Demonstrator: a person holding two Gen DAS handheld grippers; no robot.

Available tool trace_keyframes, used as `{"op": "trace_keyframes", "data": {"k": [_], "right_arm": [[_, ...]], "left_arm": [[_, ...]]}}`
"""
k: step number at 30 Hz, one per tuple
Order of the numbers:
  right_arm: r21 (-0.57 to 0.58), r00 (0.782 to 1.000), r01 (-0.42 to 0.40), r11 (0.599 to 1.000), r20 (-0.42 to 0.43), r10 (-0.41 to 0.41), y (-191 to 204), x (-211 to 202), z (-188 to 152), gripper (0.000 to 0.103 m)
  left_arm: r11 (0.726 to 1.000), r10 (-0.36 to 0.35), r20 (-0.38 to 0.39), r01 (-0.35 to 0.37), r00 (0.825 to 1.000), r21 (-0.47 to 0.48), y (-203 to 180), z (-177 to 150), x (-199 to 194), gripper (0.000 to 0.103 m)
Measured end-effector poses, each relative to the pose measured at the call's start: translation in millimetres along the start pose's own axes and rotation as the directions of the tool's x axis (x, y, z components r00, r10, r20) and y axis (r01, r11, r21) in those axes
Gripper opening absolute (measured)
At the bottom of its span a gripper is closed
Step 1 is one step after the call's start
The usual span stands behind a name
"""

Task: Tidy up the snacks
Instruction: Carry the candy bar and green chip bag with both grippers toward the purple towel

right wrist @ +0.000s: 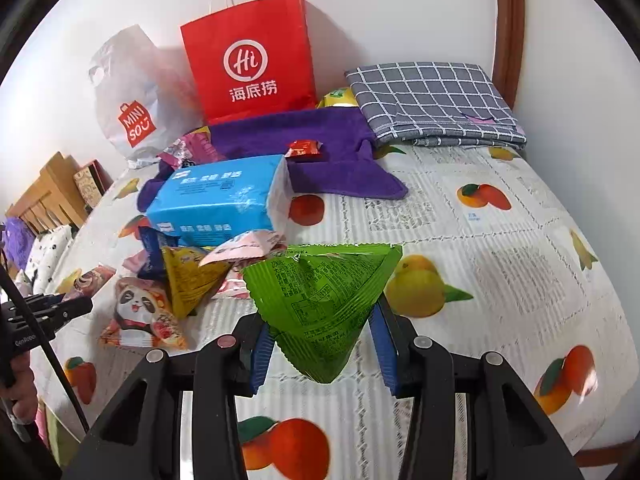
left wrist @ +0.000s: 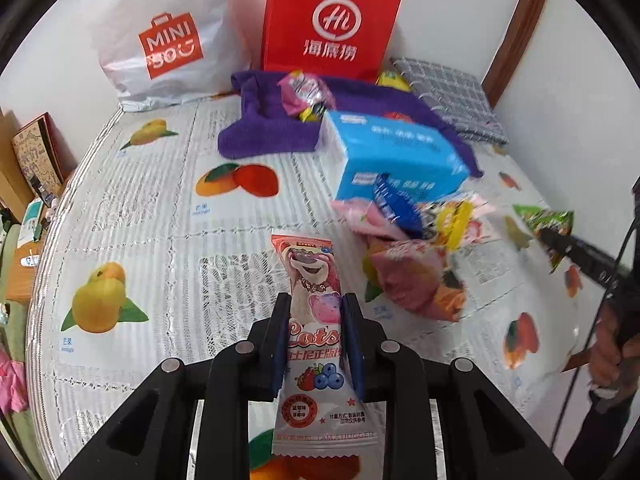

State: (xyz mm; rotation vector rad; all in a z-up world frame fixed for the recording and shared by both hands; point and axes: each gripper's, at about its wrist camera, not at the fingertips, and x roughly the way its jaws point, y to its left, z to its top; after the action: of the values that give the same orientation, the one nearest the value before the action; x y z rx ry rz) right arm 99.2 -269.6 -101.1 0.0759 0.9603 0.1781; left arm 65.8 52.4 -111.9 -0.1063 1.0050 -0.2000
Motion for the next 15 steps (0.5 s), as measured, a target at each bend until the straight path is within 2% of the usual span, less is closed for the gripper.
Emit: {"op": "trace_keyframes", "data": {"k": [7, 15], "right_arm": [[-0.010, 0.999, -0.035, 0.999, 0.010, 0.035, 16, -16, 2, 0.044], [-0.052, 0.999, -0.052, 0.997, 0.006, 0.052, 35, -15, 12, 0.044]], "left_arm": [[0.999, -0.043, 0.056, 0.041, 0.997, 0.022, -18, 13, -25, 0.024], [0.997, -0.066, 0.084, 0.061, 0.994, 0.053, -33, 37, -32, 0.024]]}}
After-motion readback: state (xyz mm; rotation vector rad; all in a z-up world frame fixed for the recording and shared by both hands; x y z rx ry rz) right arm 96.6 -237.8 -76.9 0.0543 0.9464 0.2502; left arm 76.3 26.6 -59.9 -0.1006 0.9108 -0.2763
